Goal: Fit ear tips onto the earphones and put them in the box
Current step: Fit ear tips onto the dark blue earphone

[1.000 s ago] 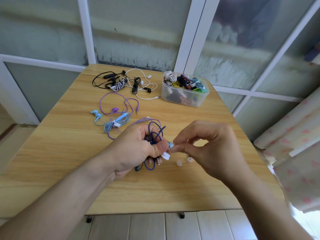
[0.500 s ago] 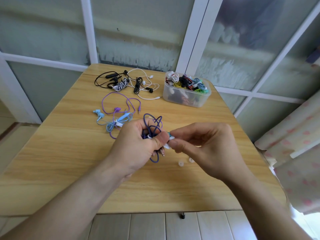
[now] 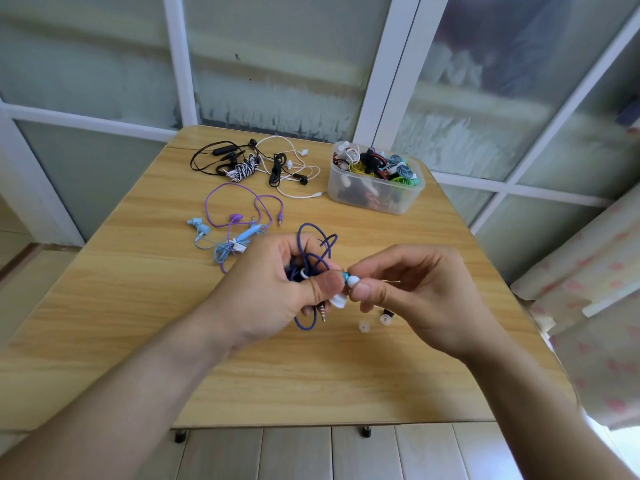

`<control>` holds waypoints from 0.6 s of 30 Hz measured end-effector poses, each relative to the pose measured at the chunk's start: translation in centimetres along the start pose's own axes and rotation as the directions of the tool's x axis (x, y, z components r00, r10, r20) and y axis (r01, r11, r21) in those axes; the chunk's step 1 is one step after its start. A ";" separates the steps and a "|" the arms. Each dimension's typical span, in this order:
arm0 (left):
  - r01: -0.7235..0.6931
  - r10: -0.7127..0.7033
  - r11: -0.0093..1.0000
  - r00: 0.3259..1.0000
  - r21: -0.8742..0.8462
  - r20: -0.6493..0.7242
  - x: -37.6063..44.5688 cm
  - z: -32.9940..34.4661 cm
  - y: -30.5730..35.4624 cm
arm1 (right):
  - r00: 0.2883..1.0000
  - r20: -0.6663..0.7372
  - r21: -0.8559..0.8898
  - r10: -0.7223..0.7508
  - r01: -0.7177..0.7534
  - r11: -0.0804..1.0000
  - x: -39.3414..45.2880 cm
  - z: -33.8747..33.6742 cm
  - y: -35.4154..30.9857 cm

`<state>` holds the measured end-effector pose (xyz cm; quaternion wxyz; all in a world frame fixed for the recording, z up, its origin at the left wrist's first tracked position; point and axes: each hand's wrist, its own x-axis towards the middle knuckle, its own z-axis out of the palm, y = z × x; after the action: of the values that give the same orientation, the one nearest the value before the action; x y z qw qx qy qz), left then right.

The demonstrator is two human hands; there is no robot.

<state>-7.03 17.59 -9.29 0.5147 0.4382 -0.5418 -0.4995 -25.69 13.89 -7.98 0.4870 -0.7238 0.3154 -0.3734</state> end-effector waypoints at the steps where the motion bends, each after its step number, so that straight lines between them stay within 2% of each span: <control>1: 0.008 -0.008 1.000 1.000 -0.005 0.016 0.0 0.0 0.0 | 1.000 0.002 0.000 -0.003 0.003 1.000 0.0 0.0 0.0; 8: 0.049 -0.053 0.998 0.992 0.038 0.117 -0.1 -0.3 -0.1 | 0.999 0.049 0.030 0.007 -0.008 1.000 -0.2 -0.1 0.1; 12: -0.021 0.008 0.992 0.995 0.125 0.101 0.0 -0.4 -0.4 | 0.999 0.044 0.035 0.025 -0.027 0.999 -0.3 0.1 0.2; 15: -0.093 0.082 0.980 0.994 0.177 0.071 0.0 -0.2 -0.4 | 0.998 0.021 0.134 0.060 -0.062 0.989 -0.3 0.4 0.5; 18: -0.184 0.186 0.952 0.982 0.246 0.015 0.0 -0.1 -0.4 | 0.986 0.050 0.356 0.157 -0.165 0.920 -0.3 1.2 1.3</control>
<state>-6.96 17.57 -9.68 0.5032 0.4482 -0.6361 -0.3758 -24.88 14.27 -9.54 0.6431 -0.5982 0.2954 -0.3760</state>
